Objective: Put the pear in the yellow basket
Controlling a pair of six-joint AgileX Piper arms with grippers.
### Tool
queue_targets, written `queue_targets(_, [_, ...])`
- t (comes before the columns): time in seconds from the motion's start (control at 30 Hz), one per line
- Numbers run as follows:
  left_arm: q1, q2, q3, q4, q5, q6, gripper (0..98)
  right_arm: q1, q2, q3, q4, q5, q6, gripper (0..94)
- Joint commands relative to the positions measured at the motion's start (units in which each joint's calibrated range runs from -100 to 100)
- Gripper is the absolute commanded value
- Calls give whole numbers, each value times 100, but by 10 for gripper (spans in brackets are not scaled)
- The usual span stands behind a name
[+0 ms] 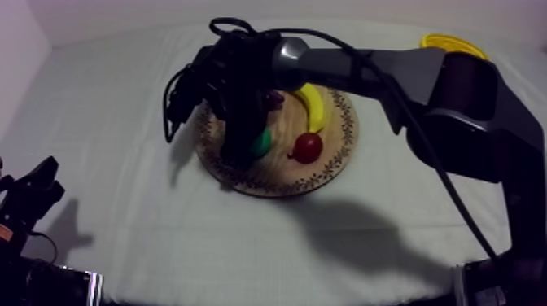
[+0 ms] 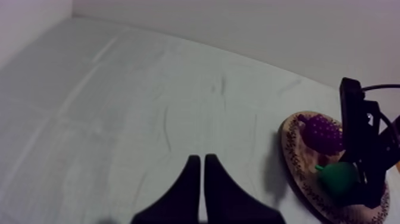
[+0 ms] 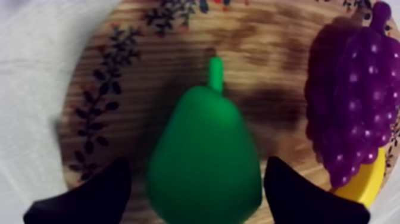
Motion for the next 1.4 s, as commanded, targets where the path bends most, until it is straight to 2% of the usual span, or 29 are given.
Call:
queue_targets(0.0, [1,2,-2,-3,0,-1,1,-3,29,-18,18,-14,-33,590])
queue_targets(0.2, [1,2,-2,-3,0,-1,1,7,51,-58,80,-56,-91,526])
queue_targets(0.47, [1,2,-2,-3,0,-1,1,12,-399,144,169,-74,-109,494])
queue_targets(1.07, [1,2,-2,-3,0,-1,1,-34,-3070,738,308,380,-81,446])
queue_targets(1.23, [1,2,-2,-3,0,-1,1,146,-3589,613,307,523,-255,438])
queue_targets(1.37, [1,2,-2,-3,0,-1,1,512,-3801,580,192,624,-382,436])
